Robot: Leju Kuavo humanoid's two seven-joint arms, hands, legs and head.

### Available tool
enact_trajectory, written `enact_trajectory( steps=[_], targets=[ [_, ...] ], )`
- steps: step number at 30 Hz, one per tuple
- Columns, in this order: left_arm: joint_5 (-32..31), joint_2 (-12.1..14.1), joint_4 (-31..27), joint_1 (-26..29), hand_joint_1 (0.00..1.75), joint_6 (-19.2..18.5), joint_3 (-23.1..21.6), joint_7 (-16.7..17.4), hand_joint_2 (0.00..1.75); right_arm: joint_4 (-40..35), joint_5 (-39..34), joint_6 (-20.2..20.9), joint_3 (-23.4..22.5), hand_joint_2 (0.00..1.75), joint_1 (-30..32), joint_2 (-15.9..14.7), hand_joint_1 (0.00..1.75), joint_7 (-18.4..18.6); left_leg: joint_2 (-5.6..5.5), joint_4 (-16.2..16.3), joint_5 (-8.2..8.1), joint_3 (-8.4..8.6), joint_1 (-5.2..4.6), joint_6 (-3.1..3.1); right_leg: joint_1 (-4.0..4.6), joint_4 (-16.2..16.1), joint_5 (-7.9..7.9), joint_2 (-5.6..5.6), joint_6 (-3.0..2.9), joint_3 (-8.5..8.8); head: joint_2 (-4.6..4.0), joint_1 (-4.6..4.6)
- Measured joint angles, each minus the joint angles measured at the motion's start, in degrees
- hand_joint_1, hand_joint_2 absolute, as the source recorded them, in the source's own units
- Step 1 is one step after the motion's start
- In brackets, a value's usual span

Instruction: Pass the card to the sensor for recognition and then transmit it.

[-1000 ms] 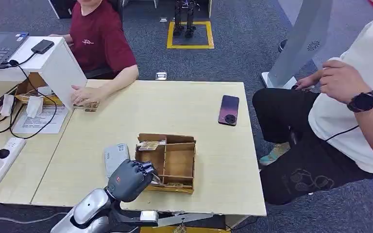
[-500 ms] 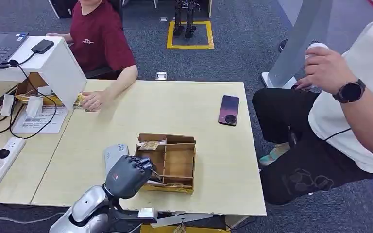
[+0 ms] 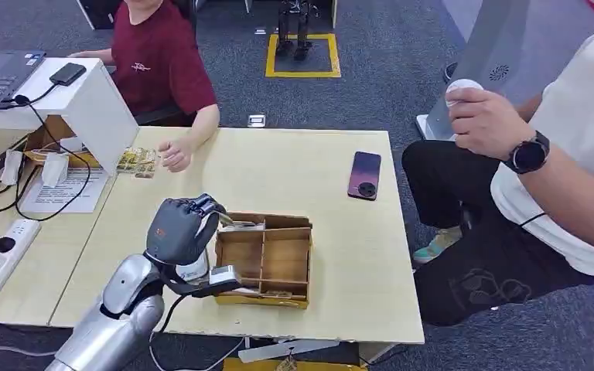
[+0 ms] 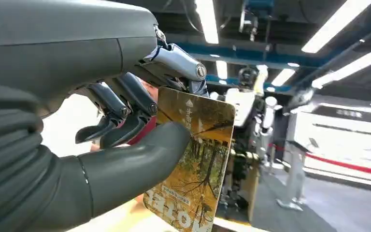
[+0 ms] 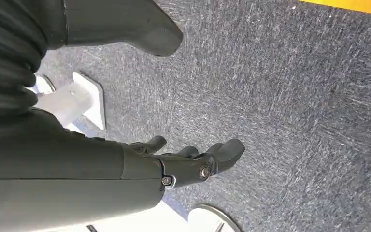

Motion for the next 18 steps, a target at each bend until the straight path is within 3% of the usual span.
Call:
enact_trajectory(
  steps=[10,18],
  targets=[
    [-1.8,-1.4,7.1,-3.4,1.75,2.9,6.9,1.8,1.75,0.0,0.0,0.0,0.7,1.75,0.1,0.0,0.0,0.1,0.01,0.0,0.01,0.0,0.01,0.0,0.0,0.0,0.01,0.03,0.0,-0.01,0.0,0.0],
    [-2.1,-1.6,11.2,-4.4,1.75,3.7,9.2,1.9,1.75,0.0,0.0,0.0,0.7,1.75,0.1,0.0,0.0,0.1,0.01,0.0,0.01,-0.01,-0.01,0.01,-0.01,0.0,0.01,0.03,0.0,-0.02,0.0,-0.02]
  ],
)
